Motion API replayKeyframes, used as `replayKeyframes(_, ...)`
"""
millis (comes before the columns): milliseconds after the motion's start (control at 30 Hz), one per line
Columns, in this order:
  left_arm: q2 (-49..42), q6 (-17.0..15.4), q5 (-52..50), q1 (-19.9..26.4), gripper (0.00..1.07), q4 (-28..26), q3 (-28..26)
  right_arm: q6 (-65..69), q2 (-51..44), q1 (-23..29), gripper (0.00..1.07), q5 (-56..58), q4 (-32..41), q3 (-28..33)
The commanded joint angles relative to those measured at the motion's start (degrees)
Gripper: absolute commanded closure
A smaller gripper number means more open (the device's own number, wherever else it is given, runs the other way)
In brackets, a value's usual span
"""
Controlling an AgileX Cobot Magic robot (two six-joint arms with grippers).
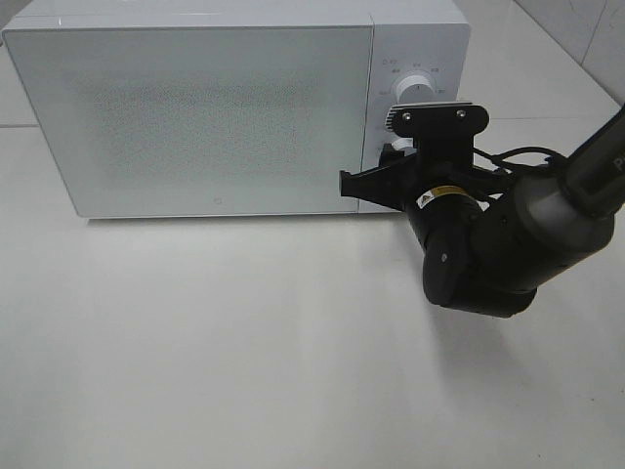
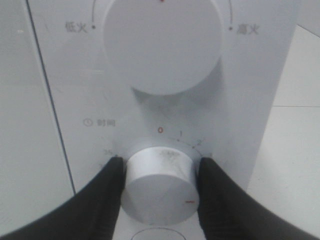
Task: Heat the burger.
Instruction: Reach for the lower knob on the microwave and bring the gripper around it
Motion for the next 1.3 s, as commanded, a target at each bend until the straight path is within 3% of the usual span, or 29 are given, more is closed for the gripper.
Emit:
replayKeyframes(33,-1.09,-0.23,-0.63,0.11,0.07,-0.17,0.17,2.41,-0.52,-0.34,1.07,-2.69,-3.15,-0.86)
replayKeyframes(167,-1.09,-0.23,-0.63,0.11,0.07,-0.17,0.17,15.81,-0.52,-0.34,1.07,-3.09,-6.99,-0.86)
replayKeyframes(267,-1.09,-0.23,-0.63,0.11,0.07,-0.17,0.17,18.68,-0.52,-0.34,1.07,-3.15,-7.96,-0.86)
replayKeyframes(333,-1.09,-0.23,-0.63,0.11,0.07,-0.17,0.17,35.01,-0.52,-0.34,1.07,-3.21,-11.34,-0.86)
replayKeyframes(367,-1.09,-0.23,-0.63,0.11,0.07,-0.17,0.17,35.01,-0.52,-0.34,1.07,-3.21,-11.34,-0.86)
replayKeyframes(433,-1.09,-0.23,-0.63,0.11,0.07,-0.17,0.17,48.07,-0.52,-0.34,1.07,-3.67,-15.58,-0.86)
replayKeyframes(600,-1.09,-0.23,-0.63,0.11,0.07,-0.17,0.17,62.11,-0.52,-0.34,1.07,-6.13,-20.45,-0.86)
replayKeyframes(633,-1.09,-0.23,-0.63,0.11,0.07,-0.17,0.17,69.90,-0.52,-0.34,1.07,-7.85,-22.00,-0.86)
replayKeyframes(733,-1.09,-0.23,-0.63,0.11,0.07,-0.17,0.17,73.80,-0.52,-0.34,1.07,-8.88,-22.52,-0.86)
replayKeyframes(800,-1.09,-0.23,-0.63,0.11,0.07,-0.17,0.17,85.89,-0.52,-0.34,1.07,-12.43,-23.09,-0.86)
replayKeyframes(1067,-1.09,-0.23,-0.63,0.11,0.07,-0.17,0.17,105.37,-0.52,-0.34,1.07,-14.55,-22.86,-0.86)
replayKeyframes(1300,-1.09,-0.23,-0.63,0.11,0.07,-0.17,0.17,104.74,-0.52,-0.34,1.07,-14.55,-22.35,-0.86)
